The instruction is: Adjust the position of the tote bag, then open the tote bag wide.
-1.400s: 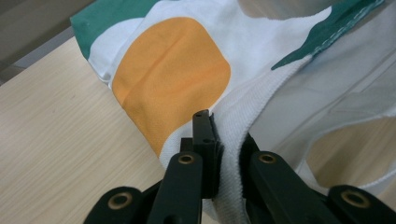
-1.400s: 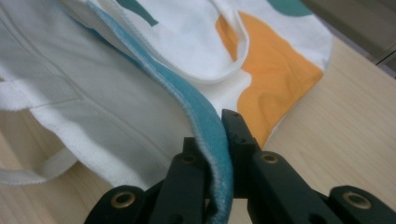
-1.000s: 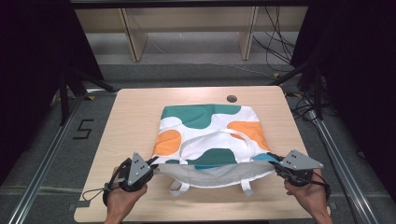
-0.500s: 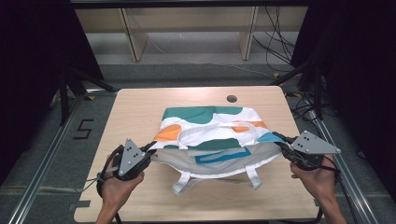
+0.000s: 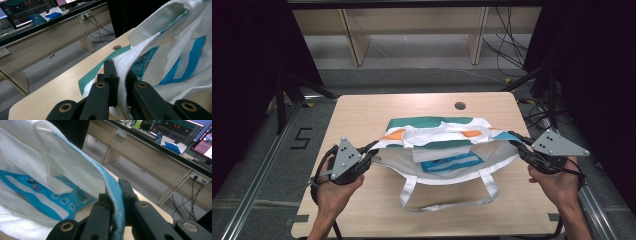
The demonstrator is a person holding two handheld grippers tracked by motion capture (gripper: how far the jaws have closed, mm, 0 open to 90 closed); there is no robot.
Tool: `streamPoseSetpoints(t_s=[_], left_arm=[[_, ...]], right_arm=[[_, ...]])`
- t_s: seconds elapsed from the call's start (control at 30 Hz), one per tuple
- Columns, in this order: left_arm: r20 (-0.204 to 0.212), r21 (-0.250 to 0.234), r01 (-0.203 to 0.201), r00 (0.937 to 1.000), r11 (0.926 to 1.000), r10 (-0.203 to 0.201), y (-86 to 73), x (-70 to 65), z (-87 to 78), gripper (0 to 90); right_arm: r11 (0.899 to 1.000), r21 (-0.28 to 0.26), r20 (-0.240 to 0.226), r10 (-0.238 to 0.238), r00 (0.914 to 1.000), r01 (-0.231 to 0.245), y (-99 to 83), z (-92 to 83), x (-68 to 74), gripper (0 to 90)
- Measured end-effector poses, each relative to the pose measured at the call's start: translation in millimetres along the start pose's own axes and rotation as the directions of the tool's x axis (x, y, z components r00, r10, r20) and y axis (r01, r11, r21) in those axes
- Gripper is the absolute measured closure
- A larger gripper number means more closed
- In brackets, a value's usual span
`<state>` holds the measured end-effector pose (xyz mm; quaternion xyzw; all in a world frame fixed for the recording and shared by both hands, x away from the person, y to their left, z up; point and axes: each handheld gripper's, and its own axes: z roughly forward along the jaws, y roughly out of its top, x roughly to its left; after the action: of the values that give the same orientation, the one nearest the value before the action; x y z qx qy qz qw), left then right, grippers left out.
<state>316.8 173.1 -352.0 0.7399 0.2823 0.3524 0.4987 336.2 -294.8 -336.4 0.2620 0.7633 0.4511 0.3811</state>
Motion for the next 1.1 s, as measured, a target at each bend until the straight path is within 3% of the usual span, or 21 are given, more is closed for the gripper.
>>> streamPoseSetpoints(t_s=[0.2, 0.27, 0.33, 0.6, 0.63, 0.67, 0.83, 0.87, 0.93, 1.0, 1.1], left_arm=[[-0.017, -0.035, -0.029, 0.9995, 0.9990, 0.028, 13.7, 1.9, -6.2, 86.8], [-0.016, -0.067, -0.032, 0.9994, 0.9972, 0.031, 21.9, 1.5, -10.3, 86.9], [-0.016, -0.083, -0.039, 0.9992, 0.9958, 0.038, 27.5, -0.3, -13.3, 86.9], [-0.019, -0.133, -0.037, 0.9992, 0.9905, 0.034, 41.9, -0.1, -20.0, 86.9], [-0.019, -0.139, -0.031, 0.9994, 0.9898, 0.029, 43.7, 0.0, -21.2, 86.8], [-0.017, -0.144, -0.031, 0.9994, 0.9891, 0.029, 45.3, 0.4, -22.5, 86.9], [0.007, -0.191, 0.007, 1.0000, 0.9815, -0.006, 53.5, 2.3, -28.8, 86.9], [0.012, -0.196, 0.010, 0.9999, 0.9805, -0.008, 54.8, 2.1, -30.3, 86.8], [0.038, -0.218, 0.026, 0.9991, 0.9756, -0.018, 59.1, 0.8, -34.8, 86.8], [0.038, -0.214, 0.013, 0.9993, 0.9767, -0.005, 61.6, 1.7, -36.5, 86.8], [0.043, -0.201, 0.041, 0.9985, 0.9788, -0.033, 58.0, 7.0, -26.0, 86.7]], right_arm=[[1.000, -0.015, 0.003, -0.024, 0.9997, 0.024, 12.2, -8.8, -2.9, 87.7], [0.998, -0.041, 0.018, -0.046, 0.9988, 0.047, 19.1, -16.7, -6.1, 87.7], [0.998, -0.050, 0.016, -0.040, 0.9991, 0.041, 24.0, -22.0, -7.7, 87.8], [0.994, -0.086, 0.023, -0.059, 0.9980, 0.060, 41.6, -35.8, -15.2, 87.8], [0.996, -0.081, 0.009, -0.037, 0.9993, 0.038, 43.0, -37.2, -13.6, 87.8], [0.993, -0.094, 0.027, -0.068, 0.9973, 0.070, 45.8, -38.6, -15.8, 87.9], [0.991, -0.105, 0.036, -0.079, 0.9962, 0.083, 56.2, -47.4, -15.6, 87.9], [0.992, -0.108, 0.019, -0.064, 0.9978, 0.065, 57.6, -49.2, -14.4, 87.9], [0.989, -0.125, 0.037, -0.072, 0.9967, 0.076, 60.1, -53.0, -15.5, 87.9], [0.990, -0.131, 0.017, -0.052, 0.9985, 0.054, 61.1, -56.2, -16.0, 87.9], [0.990, -0.124, 0.020, -0.058, 0.9981, 0.060, 60.7, -52.7, -18.7, 87.9]])
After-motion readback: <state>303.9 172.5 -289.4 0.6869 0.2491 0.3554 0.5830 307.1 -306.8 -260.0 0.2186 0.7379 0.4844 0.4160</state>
